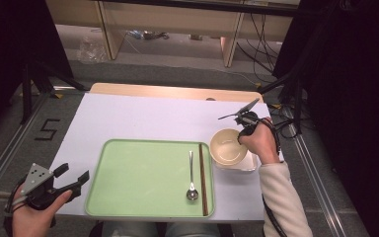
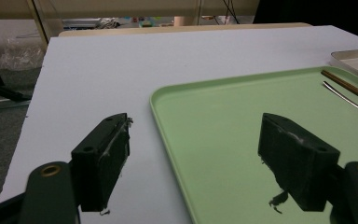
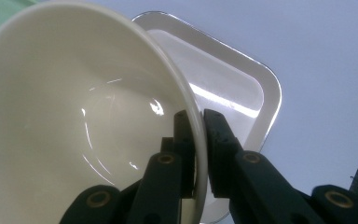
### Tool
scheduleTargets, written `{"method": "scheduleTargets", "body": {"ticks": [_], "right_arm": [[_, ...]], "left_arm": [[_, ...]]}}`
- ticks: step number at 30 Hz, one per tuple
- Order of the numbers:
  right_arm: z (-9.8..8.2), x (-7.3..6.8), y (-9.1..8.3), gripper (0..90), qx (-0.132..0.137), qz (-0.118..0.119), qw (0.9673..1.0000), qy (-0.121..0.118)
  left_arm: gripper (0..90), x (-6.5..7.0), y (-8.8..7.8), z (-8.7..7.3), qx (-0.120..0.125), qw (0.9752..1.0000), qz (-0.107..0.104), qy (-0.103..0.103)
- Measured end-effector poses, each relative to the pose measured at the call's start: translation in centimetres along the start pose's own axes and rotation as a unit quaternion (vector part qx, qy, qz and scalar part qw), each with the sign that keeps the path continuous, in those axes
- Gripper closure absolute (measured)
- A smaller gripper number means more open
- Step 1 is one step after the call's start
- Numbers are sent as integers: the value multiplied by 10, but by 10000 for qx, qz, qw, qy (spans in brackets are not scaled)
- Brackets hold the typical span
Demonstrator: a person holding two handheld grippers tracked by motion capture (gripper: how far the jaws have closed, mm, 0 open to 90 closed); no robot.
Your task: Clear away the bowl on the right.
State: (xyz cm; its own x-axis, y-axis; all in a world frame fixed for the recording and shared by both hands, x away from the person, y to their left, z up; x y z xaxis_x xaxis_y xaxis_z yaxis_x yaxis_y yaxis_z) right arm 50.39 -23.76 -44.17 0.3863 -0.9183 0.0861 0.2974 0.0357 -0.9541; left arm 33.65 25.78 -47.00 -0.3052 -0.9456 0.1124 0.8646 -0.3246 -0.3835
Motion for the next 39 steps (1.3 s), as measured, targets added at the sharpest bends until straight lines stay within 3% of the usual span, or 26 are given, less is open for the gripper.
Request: {"method": "scheduleTargets", "body": {"ticks": [3,4,6,7,8,11,12,14,15,16,18,19,23,24,25,27,28,29,34,35,36,37,39], "right_arm": [[3,-1,-2,848,131,-47,9999,-18],[4,-1,-3,848,200,58,9997,-157],[4,-1,-4,848,214,42,9995,-247],[5,-2,-4,848,283,73,9993,-237],[3,-6,-6,848,135,52,9999,-65],[4,-7,-6,848,163,92,9997,-164],[3,-10,-7,848,103,84,9999,-9],[4,-10,-7,848,131,101,9998,-100],[4,-13,-8,848,98,53,9999,10],[4,-12,-8,848,90,115,9998,-141],[5,-16,-10,848,126,92,9999,-26],[6,-15,-10,848,168,64,9997,-143],[6,-23,-11,848,125,208,9997,-44],[7,-24,-10,848,189,223,9996,-61],[9,-23,-9,848,221,243,9992,-227],[7,-28,-9,848,147,293,9994,-107],[8,-28,-9,848,147,307,9993,-147],[9,-26,-7,848,258,319,9986,-346],[8,-35,-10,848,116,355,9992,-139],[9,-34,-9,848,201,566,9975,-380],[9,-37,-9,848,173,582,9980,-180],[9,-37,-9,848,190,414,9987,-237],[10,-39,-9,848,192,373,9989,-208]], "left_arm": [[245,0,0,0,6,10000,0,1],[244,0,0,0,2,10000,4,-2],[245,0,0,0,5,10000,6,-5],[245,0,0,0,1,10000,7,-4],[245,0,0,0,3,10000,7,-2],[244,0,0,0,-2,10000,8,-3],[245,0,0,0,-3,10000,9,-3],[244,0,0,0,3,10000,9,-3],[245,0,0,0,4,10000,9,-2],[244,0,0,0,4,10000,8,-5],[244,0,0,0,-4,10000,11,-4],[244,0,0,0,-4,10000,12,-7],[245,0,0,0,-4,10000,13,-7],[245,0,0,0,-4,10000,13,-3],[245,0,0,0,-5,10000,11,-7],[245,0,0,0,7,10000,9,-11],[245,0,0,0,9,10000,10,-11],[244,0,0,0,9,10000,8,-10],[244,0,0,0,13,10000,6,-8],[245,0,0,0,11,10000,10,-9],[245,0,0,0,6,10000,13,-9],[245,0,0,0,8,10000,13,-12],[244,0,0,0,23,10000,4,-11]]}}
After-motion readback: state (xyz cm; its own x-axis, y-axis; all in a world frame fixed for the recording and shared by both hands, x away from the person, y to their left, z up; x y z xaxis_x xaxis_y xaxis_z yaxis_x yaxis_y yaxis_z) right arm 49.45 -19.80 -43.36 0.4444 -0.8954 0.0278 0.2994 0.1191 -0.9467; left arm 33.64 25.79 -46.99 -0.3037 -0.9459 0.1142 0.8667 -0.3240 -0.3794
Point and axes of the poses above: each handheld gripper's, and its own axes: y roughly forward along the jaws, z roughly out of its top, x roughly to its right, the point moved 7 cm from there along y, roughly forward along the jaws
